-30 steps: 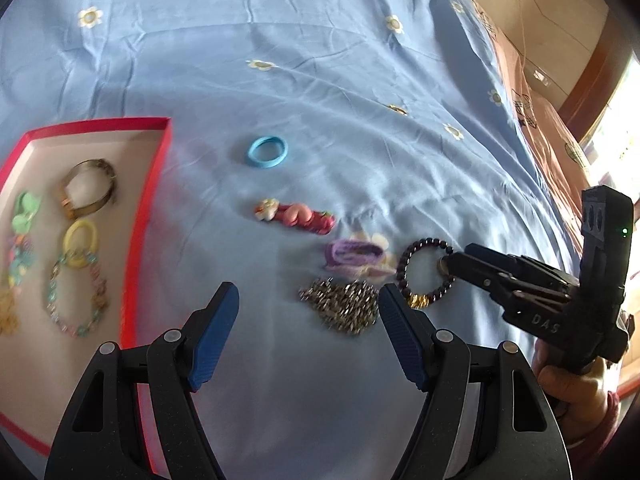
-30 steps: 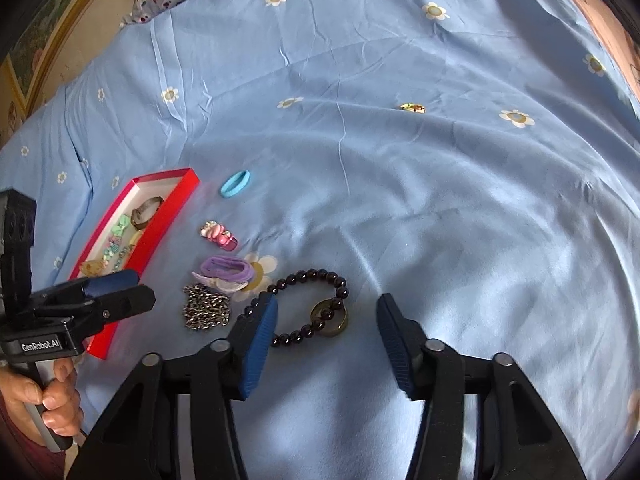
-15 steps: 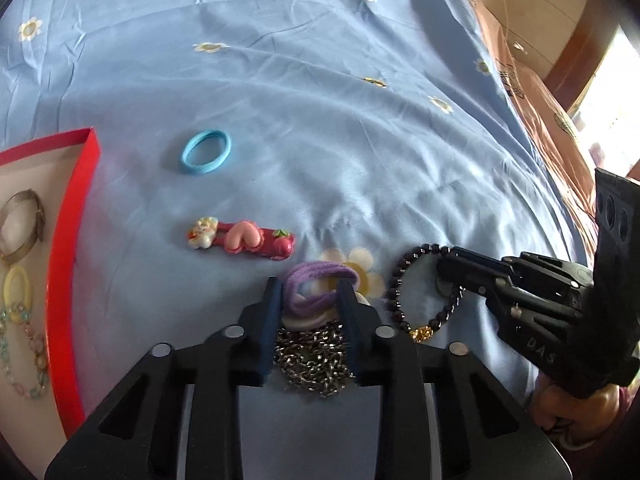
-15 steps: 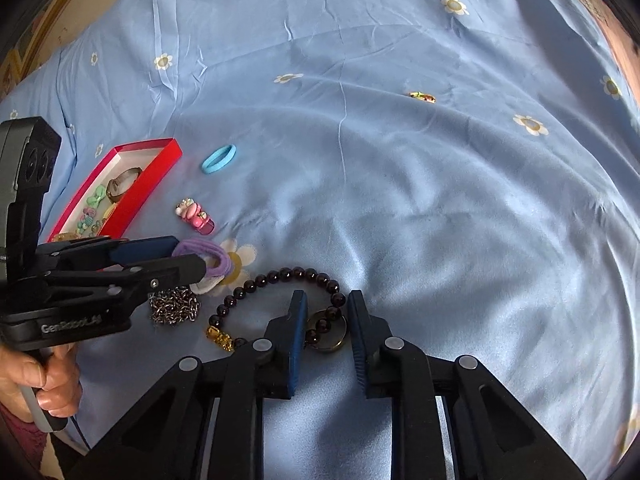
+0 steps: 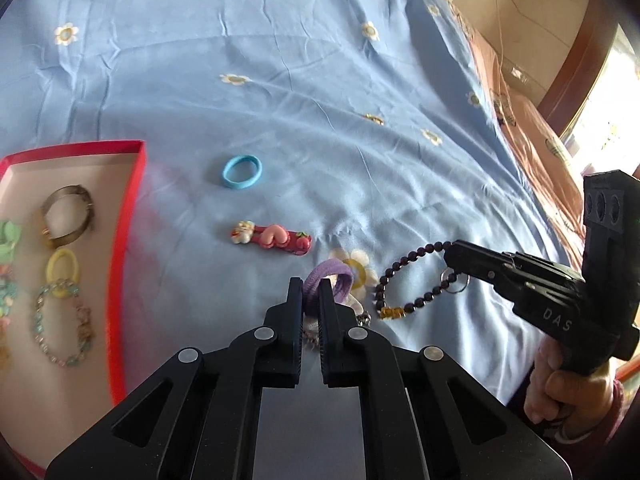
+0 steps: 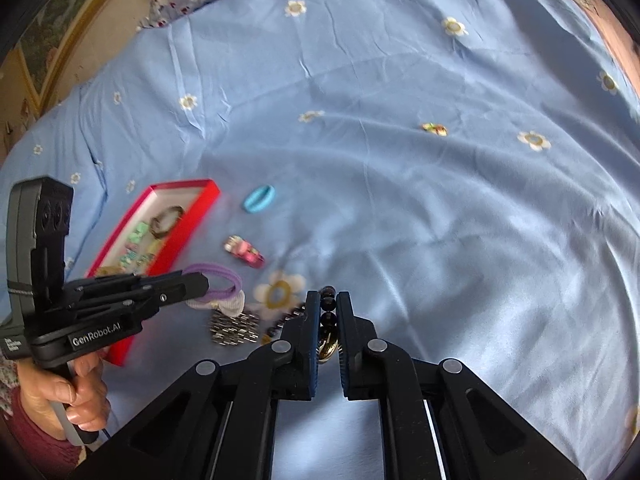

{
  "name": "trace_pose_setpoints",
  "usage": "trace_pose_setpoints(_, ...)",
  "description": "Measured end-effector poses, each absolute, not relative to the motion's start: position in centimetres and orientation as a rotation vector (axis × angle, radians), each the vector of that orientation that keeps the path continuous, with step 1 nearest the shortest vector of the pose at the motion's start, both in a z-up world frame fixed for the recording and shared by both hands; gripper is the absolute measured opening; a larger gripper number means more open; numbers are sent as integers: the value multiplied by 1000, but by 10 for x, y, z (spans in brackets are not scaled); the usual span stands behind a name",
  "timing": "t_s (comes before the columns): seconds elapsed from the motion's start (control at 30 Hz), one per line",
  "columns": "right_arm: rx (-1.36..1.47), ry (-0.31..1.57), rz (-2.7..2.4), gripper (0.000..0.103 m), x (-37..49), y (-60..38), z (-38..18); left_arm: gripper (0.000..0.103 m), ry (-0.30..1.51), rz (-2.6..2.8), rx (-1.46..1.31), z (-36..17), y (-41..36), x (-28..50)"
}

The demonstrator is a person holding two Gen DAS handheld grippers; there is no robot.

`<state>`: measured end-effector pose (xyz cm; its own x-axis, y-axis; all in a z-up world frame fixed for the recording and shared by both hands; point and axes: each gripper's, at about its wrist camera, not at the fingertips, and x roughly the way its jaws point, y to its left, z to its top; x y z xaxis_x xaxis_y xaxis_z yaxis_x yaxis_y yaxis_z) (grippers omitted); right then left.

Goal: Organize jewelry
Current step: 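Carry the purple hair tie and black bracelet over the red box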

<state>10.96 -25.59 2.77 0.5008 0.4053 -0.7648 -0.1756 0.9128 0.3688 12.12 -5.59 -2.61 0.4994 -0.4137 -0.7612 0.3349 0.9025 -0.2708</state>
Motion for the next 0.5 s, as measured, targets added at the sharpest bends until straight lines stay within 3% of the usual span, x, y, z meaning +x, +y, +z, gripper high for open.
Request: trace_pose_setpoints(0.5,231,916,447,7,104,-218,66,5,888,-351,-216,-9,12,81)
